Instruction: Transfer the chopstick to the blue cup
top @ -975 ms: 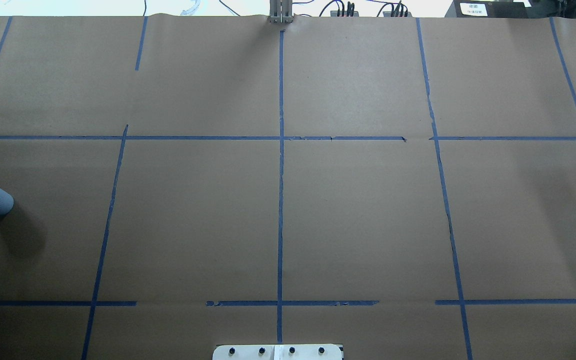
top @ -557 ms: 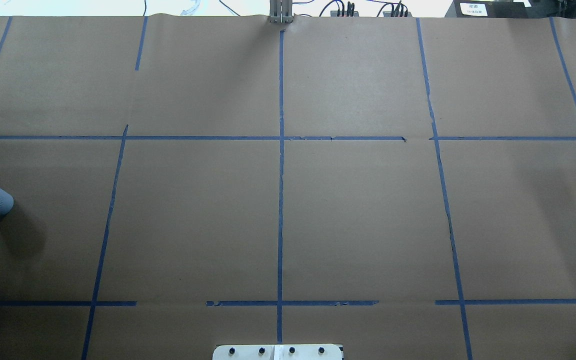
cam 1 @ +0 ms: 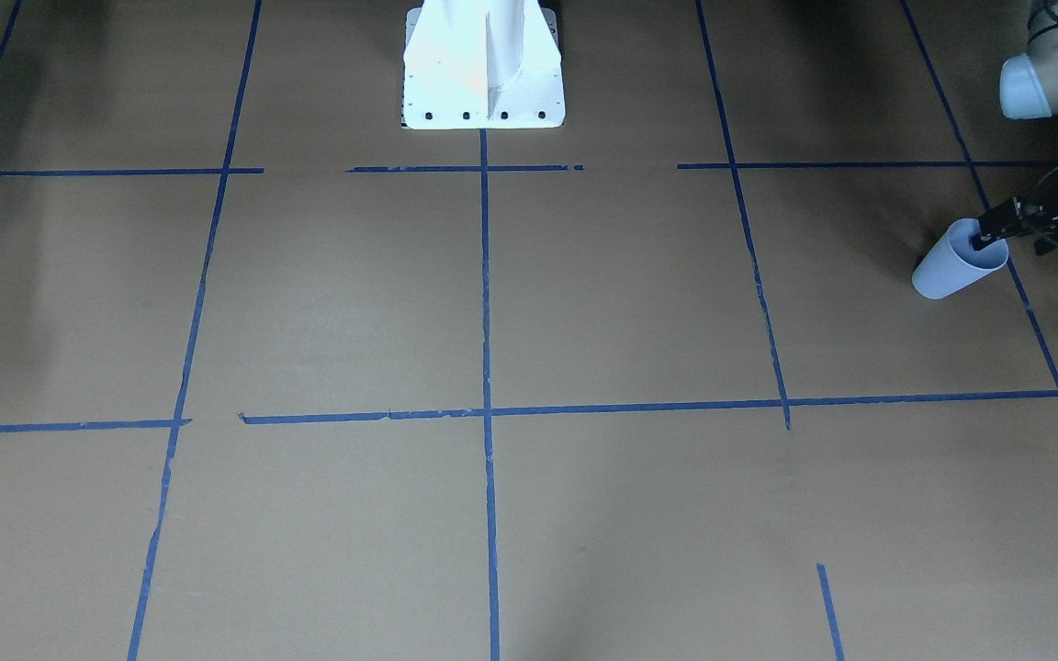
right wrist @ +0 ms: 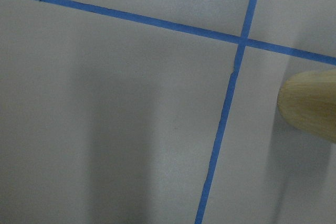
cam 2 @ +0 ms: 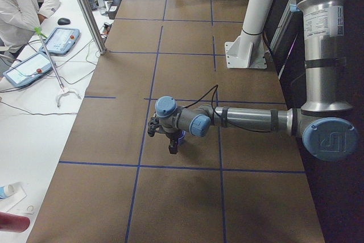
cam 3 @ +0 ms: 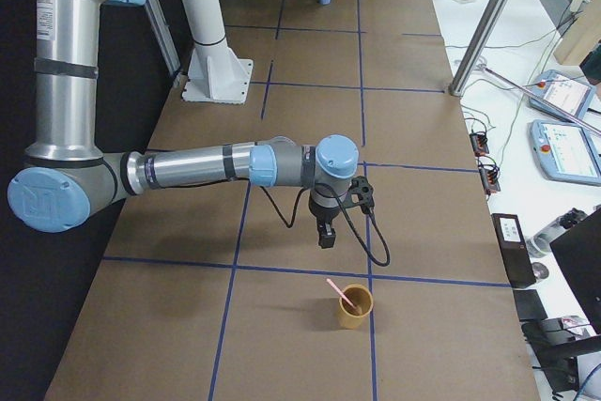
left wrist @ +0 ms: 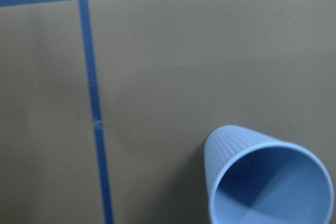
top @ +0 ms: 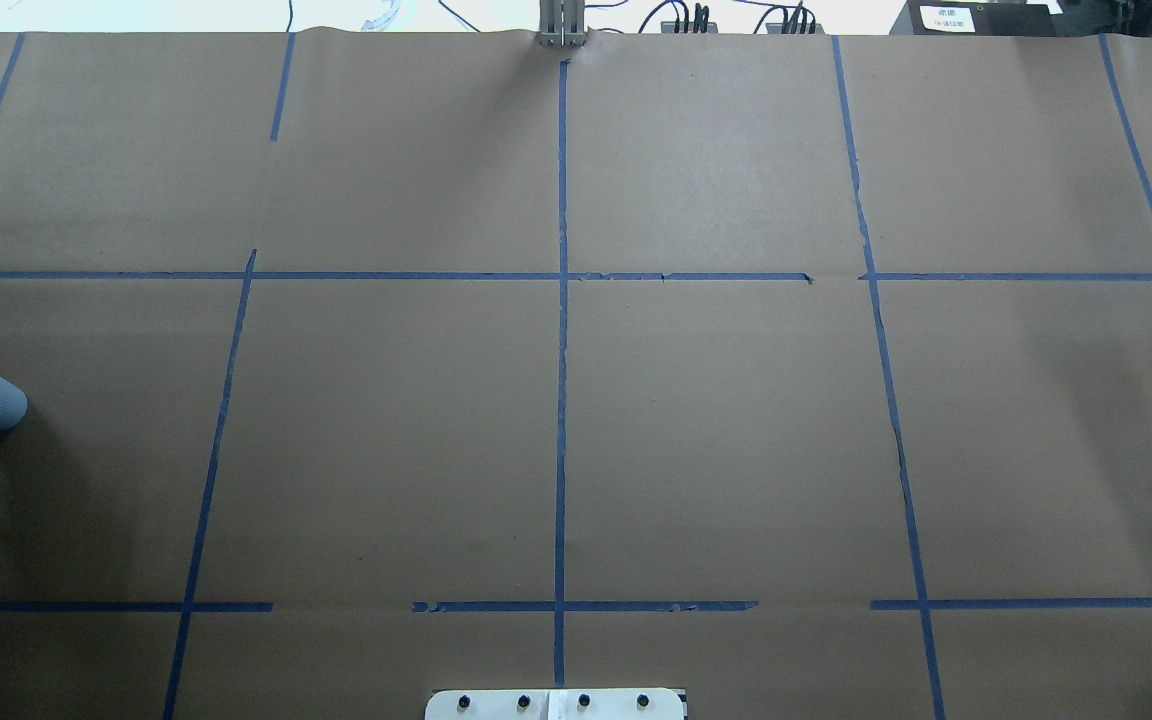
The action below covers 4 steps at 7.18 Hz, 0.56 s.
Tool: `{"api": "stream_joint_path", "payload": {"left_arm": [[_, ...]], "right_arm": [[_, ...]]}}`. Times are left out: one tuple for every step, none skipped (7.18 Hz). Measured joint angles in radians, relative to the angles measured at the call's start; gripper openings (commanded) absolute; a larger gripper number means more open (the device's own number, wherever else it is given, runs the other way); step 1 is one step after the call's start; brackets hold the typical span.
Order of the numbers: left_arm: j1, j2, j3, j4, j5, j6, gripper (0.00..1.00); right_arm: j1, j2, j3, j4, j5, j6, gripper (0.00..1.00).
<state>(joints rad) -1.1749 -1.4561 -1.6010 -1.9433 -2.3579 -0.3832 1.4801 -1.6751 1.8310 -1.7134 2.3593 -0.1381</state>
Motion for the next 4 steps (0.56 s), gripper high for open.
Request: {"api": "stream_joint_path", "payload": {"left_arm": [[0.013,-0.012,0.033,-0.031,-0.003,-0.011,0.05],[0.019,-0.022,0.045,-0.043,-0.007,-0.029,0.00],[0.023,-0.039,0.045,-0.048,-0.009,-0.070,0.00],[0.028,-0.060,0.031,-0.049,-0.017,-0.141,0.00]], "right_arm": [[-0.001,0.000,0.000,0.000,0.000,0.000,1.00],[-0.002,0.000,0.000,0.000,0.000,0.000,1.00],[-0.002,0.000,-0.001,0.000,0.000,0.000,1.00],[-0.003,0.000,-0.001,0.000,0.000,0.000,1.00]]}}
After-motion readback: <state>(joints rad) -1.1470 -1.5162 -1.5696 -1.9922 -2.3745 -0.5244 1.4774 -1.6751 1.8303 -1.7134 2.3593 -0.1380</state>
